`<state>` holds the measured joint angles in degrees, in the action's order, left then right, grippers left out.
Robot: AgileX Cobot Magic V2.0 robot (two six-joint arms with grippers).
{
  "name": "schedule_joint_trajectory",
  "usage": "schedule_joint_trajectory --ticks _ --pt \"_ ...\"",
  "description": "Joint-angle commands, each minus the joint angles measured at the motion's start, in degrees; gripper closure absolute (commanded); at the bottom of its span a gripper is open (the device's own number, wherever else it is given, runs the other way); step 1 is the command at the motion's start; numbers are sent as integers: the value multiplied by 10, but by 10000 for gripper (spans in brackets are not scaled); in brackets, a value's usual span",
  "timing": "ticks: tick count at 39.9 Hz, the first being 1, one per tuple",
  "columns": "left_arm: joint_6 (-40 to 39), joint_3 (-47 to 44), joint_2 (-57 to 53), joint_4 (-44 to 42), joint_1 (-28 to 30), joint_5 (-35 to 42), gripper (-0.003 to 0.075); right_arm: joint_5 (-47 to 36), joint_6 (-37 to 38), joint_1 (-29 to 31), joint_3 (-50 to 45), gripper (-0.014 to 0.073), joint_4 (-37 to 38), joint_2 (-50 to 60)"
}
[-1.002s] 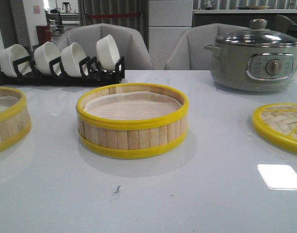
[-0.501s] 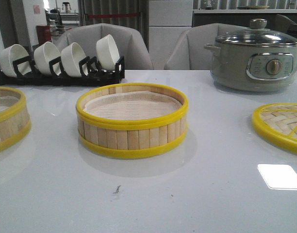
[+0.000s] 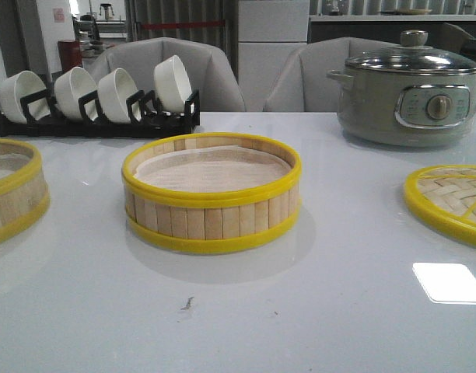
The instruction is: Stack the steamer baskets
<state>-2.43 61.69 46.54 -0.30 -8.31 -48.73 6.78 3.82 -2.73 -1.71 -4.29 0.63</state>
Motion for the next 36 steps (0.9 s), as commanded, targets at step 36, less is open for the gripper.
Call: schedule_joint_trajectory --ticks 36 --pt "-1 19 5 -23 -2 74 636 -104 -2 1 9 567 3 11"
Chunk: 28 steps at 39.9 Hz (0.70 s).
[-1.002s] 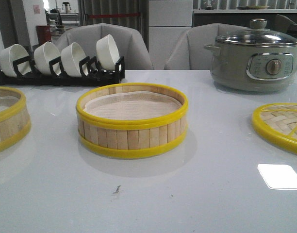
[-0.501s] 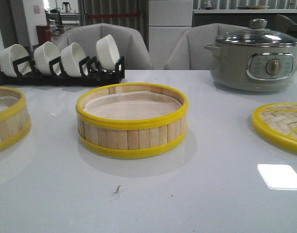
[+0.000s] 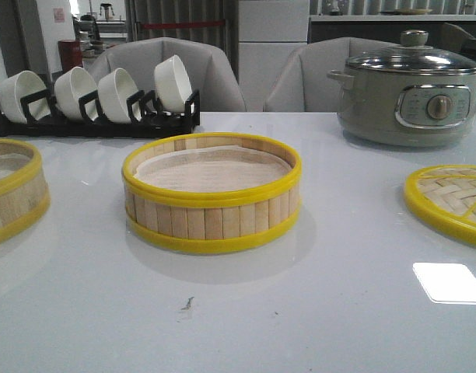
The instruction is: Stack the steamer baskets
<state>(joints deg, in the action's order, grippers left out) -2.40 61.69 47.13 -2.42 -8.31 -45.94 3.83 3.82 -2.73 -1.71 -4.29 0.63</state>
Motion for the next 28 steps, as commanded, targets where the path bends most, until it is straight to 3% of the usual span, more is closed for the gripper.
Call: schedule_joint_trajectory --ticks 1,8,13,28 --pt "-1 19 0 -2 -2 46 636 -81 -2 1 9 567 3 11" --pt "-1 19 0 -2 -2 42 636 -65 11 0 65 567 -6 10" --pt "-1 19 0 -2 -2 42 636 10 4 0 166 567 11 -31" --pt "-1 19 13 1 -2 40 636 220 3 0 399 567 14 -357"
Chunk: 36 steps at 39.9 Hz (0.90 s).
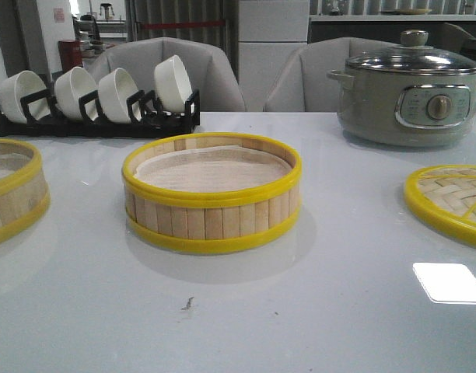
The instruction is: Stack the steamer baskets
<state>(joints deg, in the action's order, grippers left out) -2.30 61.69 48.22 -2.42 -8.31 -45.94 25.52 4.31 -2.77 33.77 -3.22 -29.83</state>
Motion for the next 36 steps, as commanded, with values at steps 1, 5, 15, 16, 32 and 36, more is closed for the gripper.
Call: schedule_joint_trajectory --ticks 1,5,15,16,32,36 --pt "-2 19 3 1 -2 40 636 9 -2 0 48 567 3 -63" --pt "-2 19 9 2 -2 40 636 6 -1 0 57 567 3 -96" --pt "-2 19 10 2 -2 47 636 -11 -1 0 57 567 3 -111" --pt "-2 19 10 2 -2 49 636 -20 -1 0 57 567 0 -111" --pt "-2 19 11 -1 -2 38 635 -102 -1 0 57 567 -5 -111" --pt "-2 19 11 -2 -2 42 636 -77 -1 0 57 567 -5 -111"
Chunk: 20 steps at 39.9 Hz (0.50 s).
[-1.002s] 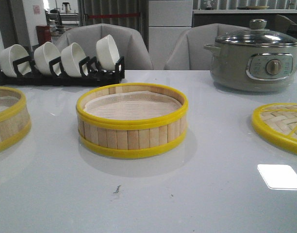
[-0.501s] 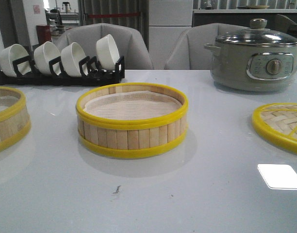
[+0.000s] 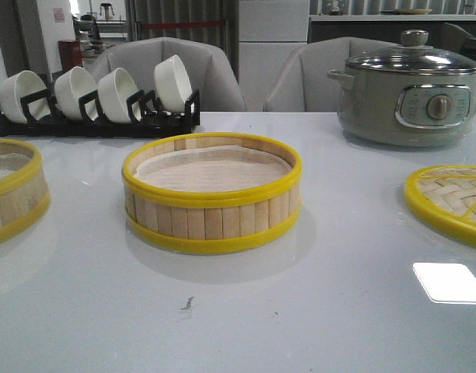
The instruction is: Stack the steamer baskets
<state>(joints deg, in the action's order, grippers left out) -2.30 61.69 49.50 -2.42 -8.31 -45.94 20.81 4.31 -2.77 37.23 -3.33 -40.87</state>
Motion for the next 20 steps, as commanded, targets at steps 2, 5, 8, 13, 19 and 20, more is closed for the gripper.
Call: schedule_joint_trajectory --ticks 2,5,8,13,19,20 --pt "-2 19 -2 -2 -2 42 636 -17 -1 0 22 567 -4 -1" --pt "-2 19 -2 -2 -2 40 636 -3 -1 0 22 567 -4 -1" --pt "-2 19 0 -1 -2 40 636 5 -1 0 22 567 -4 -1" --pt "-2 19 0 -1 -2 40 636 7 -1 0 22 567 -4 -1" --pt "-2 19 0 2 -2 39 636 -7 -1 0 22 567 -4 -1" --pt "-2 19 0 5 -2 38 636 -8 -1 0 22 567 -4 -1"
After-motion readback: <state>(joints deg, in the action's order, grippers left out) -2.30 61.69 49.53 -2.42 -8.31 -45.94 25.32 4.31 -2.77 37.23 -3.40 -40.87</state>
